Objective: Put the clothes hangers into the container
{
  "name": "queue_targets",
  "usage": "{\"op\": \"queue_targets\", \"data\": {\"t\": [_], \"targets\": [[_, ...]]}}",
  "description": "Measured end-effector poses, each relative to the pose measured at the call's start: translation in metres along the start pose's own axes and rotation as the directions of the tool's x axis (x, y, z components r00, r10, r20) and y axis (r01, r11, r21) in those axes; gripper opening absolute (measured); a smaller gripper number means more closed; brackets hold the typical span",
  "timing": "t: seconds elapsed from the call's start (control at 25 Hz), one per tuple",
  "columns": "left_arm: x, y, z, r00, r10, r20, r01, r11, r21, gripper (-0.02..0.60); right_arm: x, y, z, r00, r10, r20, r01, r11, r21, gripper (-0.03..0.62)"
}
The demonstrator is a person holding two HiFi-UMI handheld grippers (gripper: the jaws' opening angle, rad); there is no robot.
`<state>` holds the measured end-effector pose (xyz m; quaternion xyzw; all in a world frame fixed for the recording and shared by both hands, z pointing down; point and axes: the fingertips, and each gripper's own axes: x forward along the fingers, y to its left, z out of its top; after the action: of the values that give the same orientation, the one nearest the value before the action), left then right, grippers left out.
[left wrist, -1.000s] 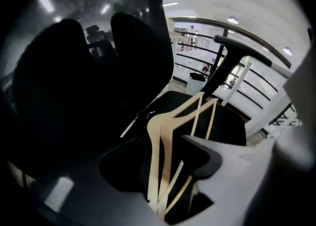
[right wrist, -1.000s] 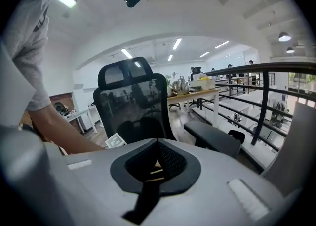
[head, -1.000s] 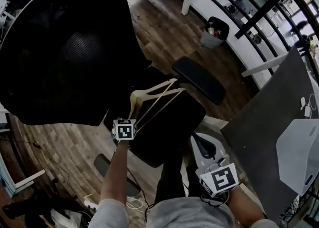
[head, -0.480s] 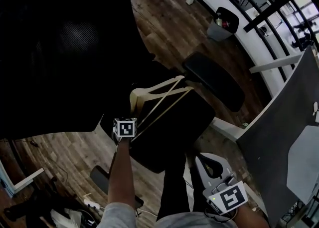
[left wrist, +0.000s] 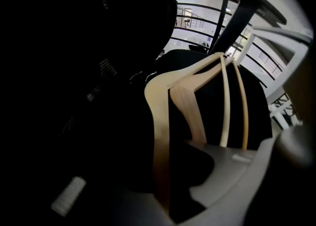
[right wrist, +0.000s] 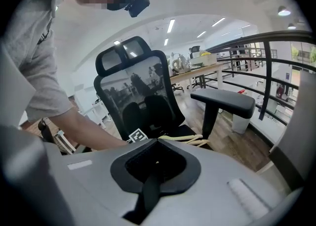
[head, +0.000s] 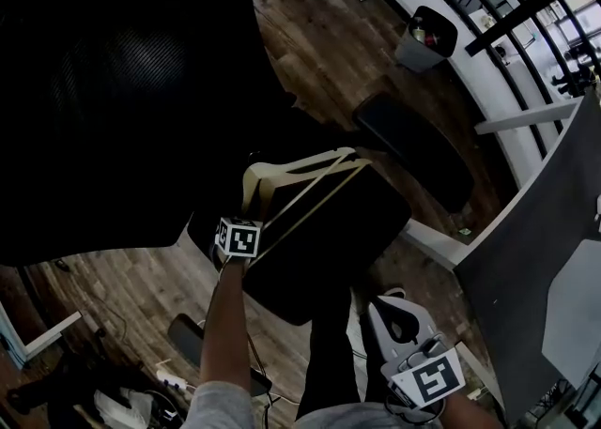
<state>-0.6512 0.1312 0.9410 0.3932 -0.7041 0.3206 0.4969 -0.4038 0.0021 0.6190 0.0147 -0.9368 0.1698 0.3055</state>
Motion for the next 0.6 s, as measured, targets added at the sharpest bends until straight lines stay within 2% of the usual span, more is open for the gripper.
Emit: {"op": "queue_targets", "data": {"t": [0.24, 0.48, 0.6], "targets": [[-0.026, -0.006, 0.004, 0.998, 0.033, 0.061, -0.031, 0.999, -0.032, 0.084, -0.007, 0.005, 0.010, 1.000, 0.004, 0.014, -0.004, 1.000, -0.002, 0.000], [-0.064, -0.025, 0.005, 0.996, 0.031, 0.082, -0.033, 0.999, 0.013, 0.083, -0.029, 0.002, 0.019, 0.998, -0.013, 0.056, 0.014, 1.000, -0.020, 0.000], [-0.080, -0.030, 0.007, 0.995, 0.027, 0.096, -0.027, 1.000, 0.008, 0.083, -0.037, 0.005, 0.020, 0.997, -0.017, 0.073, 0.018, 1.000, -0.021, 0.000]]}}
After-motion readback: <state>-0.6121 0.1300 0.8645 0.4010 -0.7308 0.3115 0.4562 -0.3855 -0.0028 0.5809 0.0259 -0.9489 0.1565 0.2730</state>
